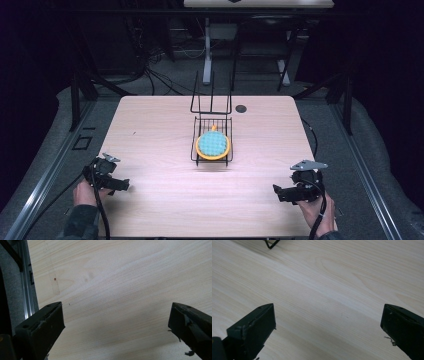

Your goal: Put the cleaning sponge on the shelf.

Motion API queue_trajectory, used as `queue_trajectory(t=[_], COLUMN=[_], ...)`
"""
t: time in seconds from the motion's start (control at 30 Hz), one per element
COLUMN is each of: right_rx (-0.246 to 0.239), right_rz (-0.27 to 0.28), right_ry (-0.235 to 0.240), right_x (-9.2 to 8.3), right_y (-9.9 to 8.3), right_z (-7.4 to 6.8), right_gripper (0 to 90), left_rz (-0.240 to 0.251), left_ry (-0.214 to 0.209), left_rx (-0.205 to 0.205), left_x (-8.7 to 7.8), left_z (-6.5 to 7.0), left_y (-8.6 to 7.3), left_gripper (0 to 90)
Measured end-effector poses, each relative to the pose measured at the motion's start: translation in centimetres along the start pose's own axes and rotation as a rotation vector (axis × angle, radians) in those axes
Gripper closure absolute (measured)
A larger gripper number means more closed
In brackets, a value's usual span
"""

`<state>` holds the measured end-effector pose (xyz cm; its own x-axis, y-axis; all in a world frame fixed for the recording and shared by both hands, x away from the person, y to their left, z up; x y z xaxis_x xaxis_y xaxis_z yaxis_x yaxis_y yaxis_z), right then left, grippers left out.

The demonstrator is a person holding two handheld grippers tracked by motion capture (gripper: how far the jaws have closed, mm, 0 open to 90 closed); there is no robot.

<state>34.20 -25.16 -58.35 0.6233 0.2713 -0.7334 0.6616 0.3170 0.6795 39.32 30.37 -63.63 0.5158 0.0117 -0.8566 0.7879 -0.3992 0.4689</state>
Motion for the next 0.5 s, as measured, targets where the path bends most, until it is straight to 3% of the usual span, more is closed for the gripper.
queue_trajectory(t=[0.3, 0.5], right_rx=[0.062, 0.100], right_rz=[-0.042, -0.060], right_ry=[-0.049, -0.050], right_x=[1.0, 1.6], right_y=[-2.3, -3.0], right_z=[3.1, 3.8], right_gripper=[0.0, 0.0], left_rz=[0.001, 0.002], left_ry=[-0.003, -0.008], left_rx=[0.005, -0.001], left_x=[0.1, 0.1], left_z=[0.1, 0.1], left_y=[0.1, 0.0], left_gripper=[0.3, 0.3])
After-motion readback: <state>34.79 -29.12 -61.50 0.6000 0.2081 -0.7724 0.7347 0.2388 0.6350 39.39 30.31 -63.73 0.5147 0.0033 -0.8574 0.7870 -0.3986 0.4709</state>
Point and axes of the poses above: each handheld gripper's, and its own axes: x roughly forward along the jaws, y roughly out of its top, z roughly to its right, the point moved 10 cm from there along x, roughly forward along the jaws, and after that the axes turned 1 degree about z, right-handed, at the moved point
